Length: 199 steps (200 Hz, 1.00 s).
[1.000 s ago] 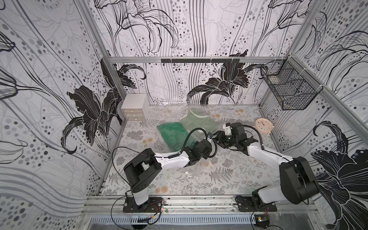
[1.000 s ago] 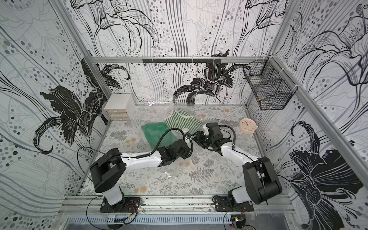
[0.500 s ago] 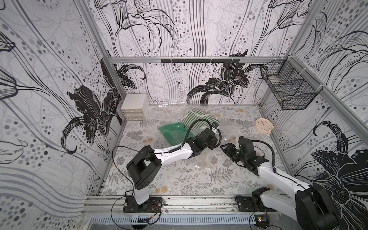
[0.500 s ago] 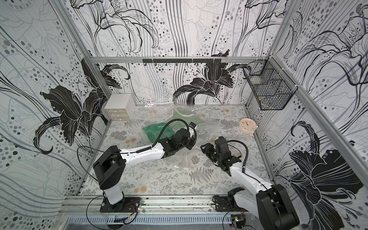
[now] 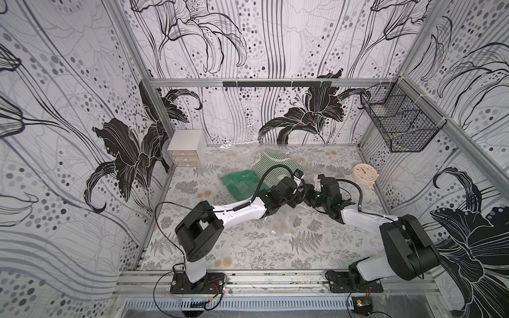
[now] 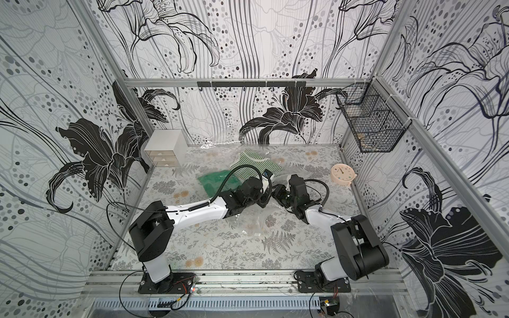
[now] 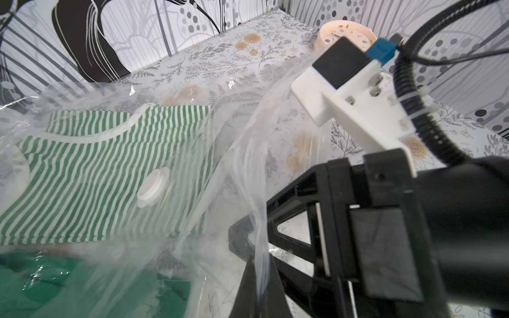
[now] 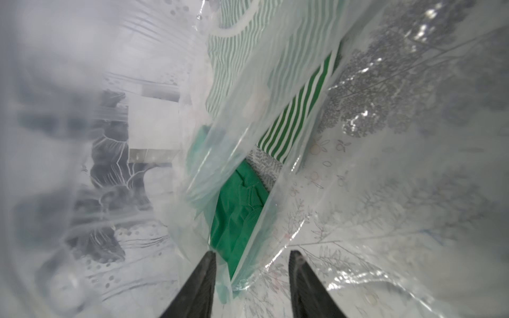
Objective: Take the tank top out of the vacuum bag
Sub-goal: Adjust the vacuum bag at the center of the board.
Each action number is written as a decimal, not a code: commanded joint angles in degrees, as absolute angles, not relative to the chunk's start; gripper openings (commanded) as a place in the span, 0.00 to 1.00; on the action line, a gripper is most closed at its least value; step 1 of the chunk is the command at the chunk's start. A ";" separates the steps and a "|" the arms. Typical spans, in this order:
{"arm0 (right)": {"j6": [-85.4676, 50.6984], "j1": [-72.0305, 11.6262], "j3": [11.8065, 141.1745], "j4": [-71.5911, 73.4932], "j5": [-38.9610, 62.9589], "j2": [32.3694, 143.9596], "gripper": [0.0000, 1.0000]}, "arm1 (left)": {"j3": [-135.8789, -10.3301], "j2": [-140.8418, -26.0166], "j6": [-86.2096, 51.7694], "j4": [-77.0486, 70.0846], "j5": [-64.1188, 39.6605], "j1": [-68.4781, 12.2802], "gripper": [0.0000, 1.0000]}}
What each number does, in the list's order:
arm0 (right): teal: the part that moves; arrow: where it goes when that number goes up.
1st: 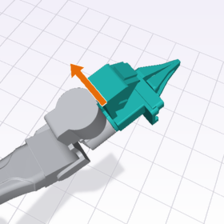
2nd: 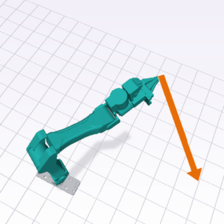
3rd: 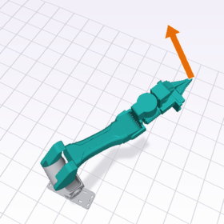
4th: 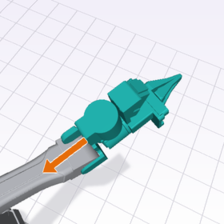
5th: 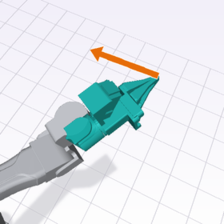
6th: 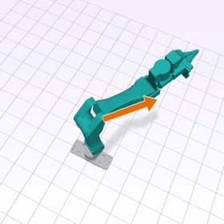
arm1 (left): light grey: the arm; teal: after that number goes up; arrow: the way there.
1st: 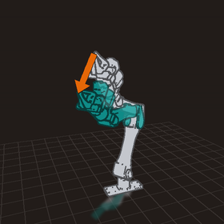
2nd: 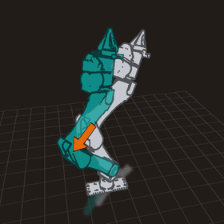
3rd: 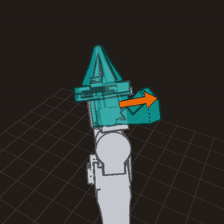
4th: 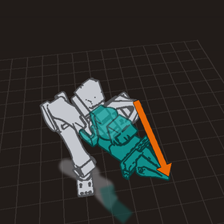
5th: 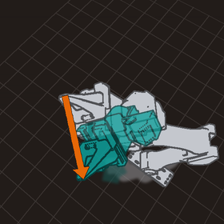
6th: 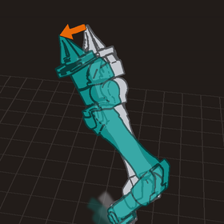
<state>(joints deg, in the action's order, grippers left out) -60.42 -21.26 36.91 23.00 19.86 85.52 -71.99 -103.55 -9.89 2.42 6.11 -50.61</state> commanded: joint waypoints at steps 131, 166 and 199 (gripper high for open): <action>-59.77 -21.62 44.15 4.25 13.68 97.92 0.34 | -75.32 -97.83 -11.15 -2.26 7.02 -50.58 0.00; -58.37 -21.64 44.60 -3.54 9.51 94.81 0.34 | -74.56 -96.91 -11.06 -2.02 9.12 -49.91 0.00; -56.91 -21.62 43.58 -2.58 9.97 90.71 0.38 | -74.08 -97.01 -11.60 -2.29 8.35 -49.59 0.00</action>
